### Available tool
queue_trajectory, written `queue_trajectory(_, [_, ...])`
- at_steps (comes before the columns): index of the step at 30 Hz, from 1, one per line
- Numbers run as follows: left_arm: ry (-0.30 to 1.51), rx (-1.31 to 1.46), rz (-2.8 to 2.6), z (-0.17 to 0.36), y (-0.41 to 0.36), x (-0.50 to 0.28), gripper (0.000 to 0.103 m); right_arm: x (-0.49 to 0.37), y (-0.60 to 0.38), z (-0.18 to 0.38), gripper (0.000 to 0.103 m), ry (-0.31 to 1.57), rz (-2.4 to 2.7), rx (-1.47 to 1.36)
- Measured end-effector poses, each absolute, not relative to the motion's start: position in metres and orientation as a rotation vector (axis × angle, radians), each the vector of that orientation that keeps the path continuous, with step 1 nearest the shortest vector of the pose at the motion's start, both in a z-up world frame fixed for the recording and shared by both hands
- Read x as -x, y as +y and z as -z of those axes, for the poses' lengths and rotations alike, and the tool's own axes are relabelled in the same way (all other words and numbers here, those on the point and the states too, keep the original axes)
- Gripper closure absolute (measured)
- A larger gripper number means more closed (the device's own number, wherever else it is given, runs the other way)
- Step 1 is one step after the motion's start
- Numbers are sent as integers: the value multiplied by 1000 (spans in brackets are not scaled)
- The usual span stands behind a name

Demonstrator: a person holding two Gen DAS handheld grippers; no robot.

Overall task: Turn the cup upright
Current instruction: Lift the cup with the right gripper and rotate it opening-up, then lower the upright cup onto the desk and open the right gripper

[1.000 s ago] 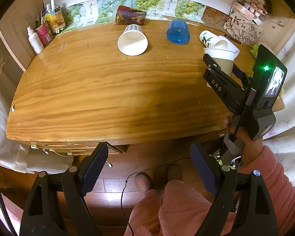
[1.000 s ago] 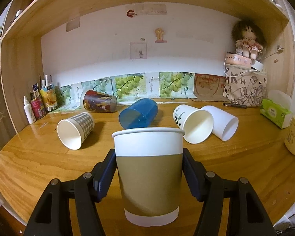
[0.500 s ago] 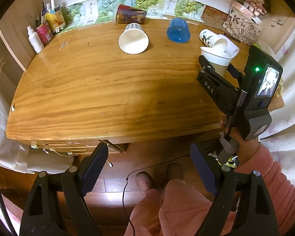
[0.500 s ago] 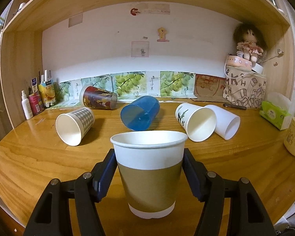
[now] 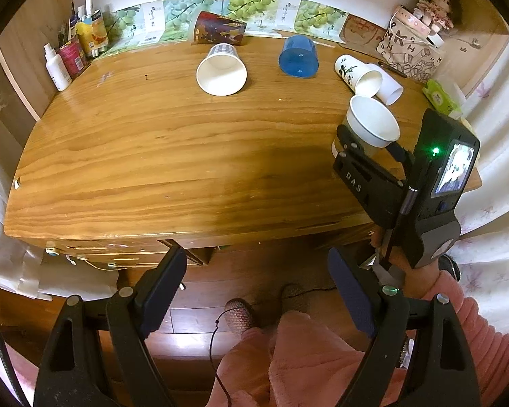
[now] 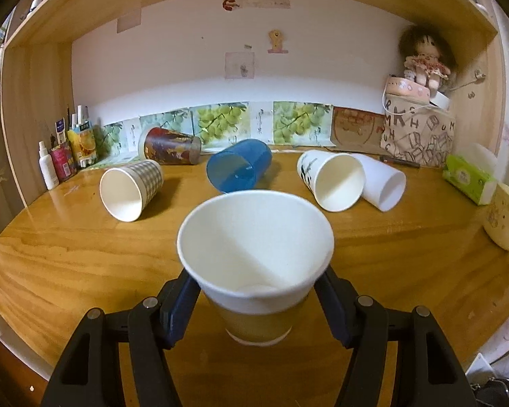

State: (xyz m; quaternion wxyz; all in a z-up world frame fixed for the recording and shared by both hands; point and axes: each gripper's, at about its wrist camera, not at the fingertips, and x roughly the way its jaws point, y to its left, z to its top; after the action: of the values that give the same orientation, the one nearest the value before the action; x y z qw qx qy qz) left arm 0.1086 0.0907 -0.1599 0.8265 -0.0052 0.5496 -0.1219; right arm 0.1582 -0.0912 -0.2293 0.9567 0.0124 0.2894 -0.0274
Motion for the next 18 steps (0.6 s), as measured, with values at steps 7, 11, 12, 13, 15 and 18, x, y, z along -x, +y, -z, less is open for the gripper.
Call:
queue_trajectory(7, [1178,15,248,162,91,-105,15,-154,-93,235,23,648,60,-17])
queue_trajectory(11, [1195,24,231,167,92,-104,15,-149,-91,238,22,715,67,14])
queue_trajectory(12, [1200,27,227,168,92,-105,15,-147,-91,238,22,731,66,22])
queue_trajectory(13, [1202,26,222,169,92,-105,15,-144,-92,238,22,753,64,30])
queue_trajectory(15, [1201,23,214,170,90,-106,15,-138,-95,237,22,803,63,37])
queue_trajectory(18, [1207,40,197,171,86,-109,15,-132,-102,235,21,923,69,43])
